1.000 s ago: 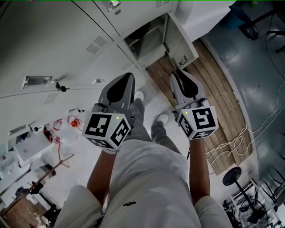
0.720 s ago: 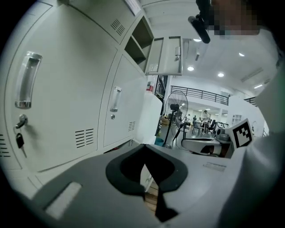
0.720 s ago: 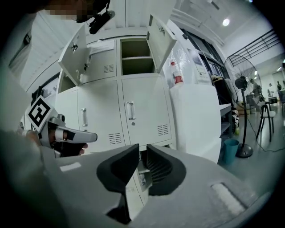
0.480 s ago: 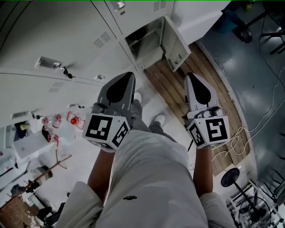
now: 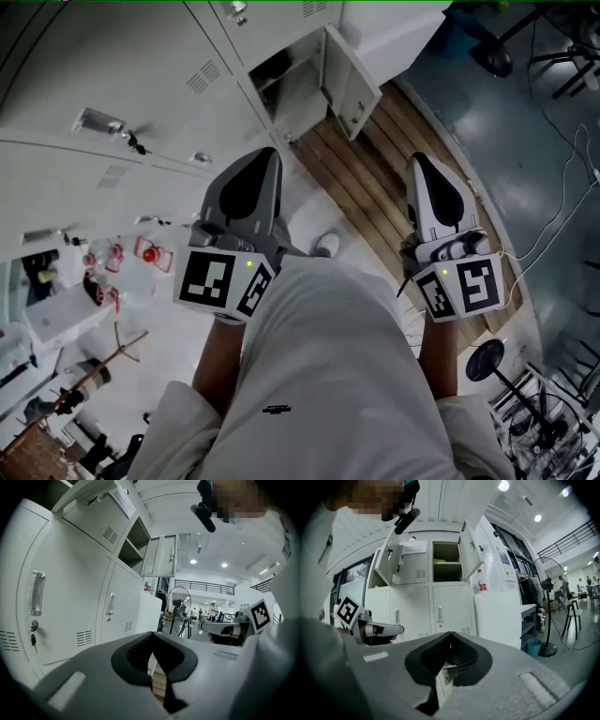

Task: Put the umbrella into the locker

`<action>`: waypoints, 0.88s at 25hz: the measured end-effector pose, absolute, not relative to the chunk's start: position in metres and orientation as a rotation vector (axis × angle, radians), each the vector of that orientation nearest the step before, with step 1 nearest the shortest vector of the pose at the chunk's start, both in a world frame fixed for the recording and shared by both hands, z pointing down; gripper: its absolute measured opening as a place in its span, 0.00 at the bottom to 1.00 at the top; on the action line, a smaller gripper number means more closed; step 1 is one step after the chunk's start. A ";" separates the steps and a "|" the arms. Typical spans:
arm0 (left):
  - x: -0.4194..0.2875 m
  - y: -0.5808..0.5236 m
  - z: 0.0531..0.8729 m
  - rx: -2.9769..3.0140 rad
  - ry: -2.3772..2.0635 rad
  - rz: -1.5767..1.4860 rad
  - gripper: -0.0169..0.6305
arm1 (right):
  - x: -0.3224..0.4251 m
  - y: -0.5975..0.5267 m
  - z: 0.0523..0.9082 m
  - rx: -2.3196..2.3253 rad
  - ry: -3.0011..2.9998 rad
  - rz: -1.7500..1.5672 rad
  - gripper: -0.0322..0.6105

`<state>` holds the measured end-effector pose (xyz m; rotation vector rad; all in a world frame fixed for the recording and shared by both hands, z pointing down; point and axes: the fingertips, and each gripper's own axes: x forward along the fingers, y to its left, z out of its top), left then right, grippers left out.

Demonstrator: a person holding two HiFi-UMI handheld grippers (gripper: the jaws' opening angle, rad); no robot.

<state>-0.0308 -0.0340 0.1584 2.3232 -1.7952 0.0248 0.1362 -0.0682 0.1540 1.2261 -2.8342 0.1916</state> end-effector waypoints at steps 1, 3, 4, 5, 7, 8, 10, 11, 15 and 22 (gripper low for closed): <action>-0.028 -0.031 0.157 2.327 -1.787 0.021 0.05 | 0.140 -0.065 0.150 1.232 -2.845 0.213 0.04; -0.025 -0.025 0.156 2.334 -1.774 0.016 0.05 | 0.145 -0.058 0.144 1.237 -2.858 0.228 0.04; -0.025 -0.022 0.155 2.338 -1.771 0.015 0.05 | 0.146 -0.054 0.141 1.238 -2.859 0.221 0.04; -0.024 -0.020 0.155 2.341 -1.769 0.017 0.05 | 0.148 -0.051 0.138 1.239 -2.859 0.211 0.04; -0.022 -0.015 0.154 2.349 -1.765 0.026 0.05 | 0.151 -0.046 0.135 1.241 -2.857 0.192 0.04; -0.020 -0.014 0.153 2.353 -1.765 0.031 0.05 | 0.153 -0.044 0.133 1.245 -2.856 0.186 0.04; -0.017 -0.011 0.152 2.355 -1.763 0.030 0.05 | 0.158 -0.040 0.132 1.260 -2.853 0.184 0.04; -0.015 -0.010 0.152 2.354 -1.762 0.022 0.05 | 0.159 -0.038 0.132 1.265 -2.852 0.187 0.04; -0.013 -0.009 0.147 2.356 -1.759 -0.009 0.05 | 0.157 -0.032 0.134 1.256 -2.846 0.189 0.04; -0.006 -0.013 0.140 2.381 -1.748 -0.044 0.05 | 0.148 -0.028 0.133 1.151 -2.874 0.173 0.04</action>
